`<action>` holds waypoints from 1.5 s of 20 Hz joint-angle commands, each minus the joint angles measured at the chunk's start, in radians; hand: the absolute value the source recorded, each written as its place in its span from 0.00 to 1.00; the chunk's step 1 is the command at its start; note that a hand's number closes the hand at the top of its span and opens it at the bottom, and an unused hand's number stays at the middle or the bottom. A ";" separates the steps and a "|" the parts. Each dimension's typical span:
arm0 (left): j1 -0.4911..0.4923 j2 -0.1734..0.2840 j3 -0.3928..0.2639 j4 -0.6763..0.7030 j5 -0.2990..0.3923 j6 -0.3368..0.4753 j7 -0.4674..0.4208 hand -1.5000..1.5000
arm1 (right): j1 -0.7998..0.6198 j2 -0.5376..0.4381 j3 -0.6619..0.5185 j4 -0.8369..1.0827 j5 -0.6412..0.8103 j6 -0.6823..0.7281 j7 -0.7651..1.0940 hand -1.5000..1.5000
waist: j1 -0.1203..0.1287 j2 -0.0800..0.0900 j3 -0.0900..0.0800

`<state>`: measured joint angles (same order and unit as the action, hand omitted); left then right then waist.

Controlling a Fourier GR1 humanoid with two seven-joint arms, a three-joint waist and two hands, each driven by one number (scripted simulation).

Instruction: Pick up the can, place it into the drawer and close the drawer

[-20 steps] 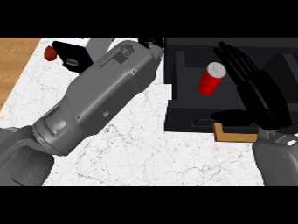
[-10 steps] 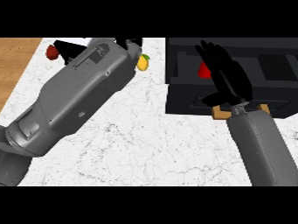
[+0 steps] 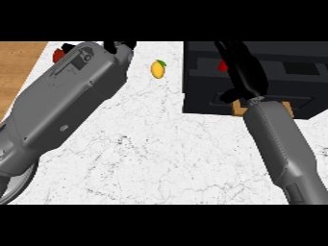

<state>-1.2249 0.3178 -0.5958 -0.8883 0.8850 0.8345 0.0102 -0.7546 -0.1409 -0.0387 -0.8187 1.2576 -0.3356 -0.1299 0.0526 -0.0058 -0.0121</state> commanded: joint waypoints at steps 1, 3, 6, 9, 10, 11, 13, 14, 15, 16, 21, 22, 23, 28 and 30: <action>0.053 0.030 0.012 -0.052 -0.014 -0.010 0.006 0.00 | -0.028 0.010 -0.046 0.169 0.001 -0.152 -0.026 0.00 | -0.001 0.018 0.014; 0.069 0.040 0.009 -0.071 -0.024 -0.016 0.005 0.00 | -0.100 0.010 -0.062 0.237 0.019 -0.167 0.005 0.00 | 0.009 0.021 0.014; 0.063 0.073 0.024 -0.093 -0.028 -0.009 0.046 0.00 | -0.126 0.012 -0.075 0.305 0.036 -0.247 0.004 0.00 | 0.010 0.023 0.014; 0.101 0.078 0.022 -0.147 -0.036 -0.008 0.042 0.00 | -0.200 0.005 -0.096 0.376 0.040 -0.269 0.013 0.00 | 0.027 0.025 0.014; 0.052 0.088 0.028 -0.134 -0.040 0.003 0.080 0.00 | -0.173 0.014 -0.101 0.395 0.043 -0.325 0.012 0.00 | 0.015 0.025 0.014; 0.078 0.077 0.015 -0.174 -0.041 0.009 0.072 0.00 | -0.187 -0.020 -0.114 0.420 0.037 -0.328 -0.017 0.00 | 0.037 0.030 0.015; 0.071 0.107 0.036 -0.159 -0.045 -0.006 0.095 0.00 | -0.234 -0.029 -0.123 0.456 0.036 -0.332 -0.022 0.00 | 0.016 0.027 0.014; 0.080 0.111 0.017 -0.189 -0.056 -0.001 0.095 0.00 | -0.263 -0.028 -0.126 0.476 0.049 -0.339 0.013 0.00 | 0.035 0.030 0.014; 0.110 0.111 0.020 -0.195 -0.060 -0.007 0.071 0.00 | -0.272 -0.051 -0.138 0.490 0.039 -0.344 -0.011 0.00 | 0.041 0.034 0.014; 0.075 0.123 0.026 -0.192 -0.067 -0.006 0.094 0.00 | -0.303 -0.047 -0.141 0.500 0.040 -0.346 0.000 0.00 | 0.030 0.031 0.014; 0.118 0.116 0.022 -0.257 -0.077 0.024 0.101 0.00 | -0.367 -0.071 -0.155 0.554 0.048 -0.368 0.020 0.00 | 0.048 0.033 0.014; 0.095 0.126 0.028 -0.233 -0.076 0.002 0.114 0.00 | -0.382 -0.077 -0.157 0.566 0.050 -0.365 0.026 0.00 | 0.048 0.040 0.015; 0.097 0.121 0.011 -0.261 -0.083 0.028 0.130 0.00 | -0.413 -0.093 -0.159 0.571 0.051 -0.338 0.033 0.00 | 0.057 0.036 0.015; 0.122 0.162 0.037 -0.290 -0.069 -0.014 0.150 0.00 | -0.429 -0.117 -0.169 0.611 0.055 -0.349 0.050 0.00 | 0.069 0.042 0.014; 0.123 0.150 0.040 -0.282 -0.083 -0.013 0.127 0.00 | -0.465 -0.114 -0.179 0.624 0.043 -0.309 0.035 0.00 | 0.060 0.046 0.015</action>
<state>-1.1042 0.4561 -0.5679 -1.1594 0.8052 0.8323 0.1326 -1.1495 -0.2349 -0.1927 -0.2002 1.3171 -0.6493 -0.1178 0.1045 0.0430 0.0085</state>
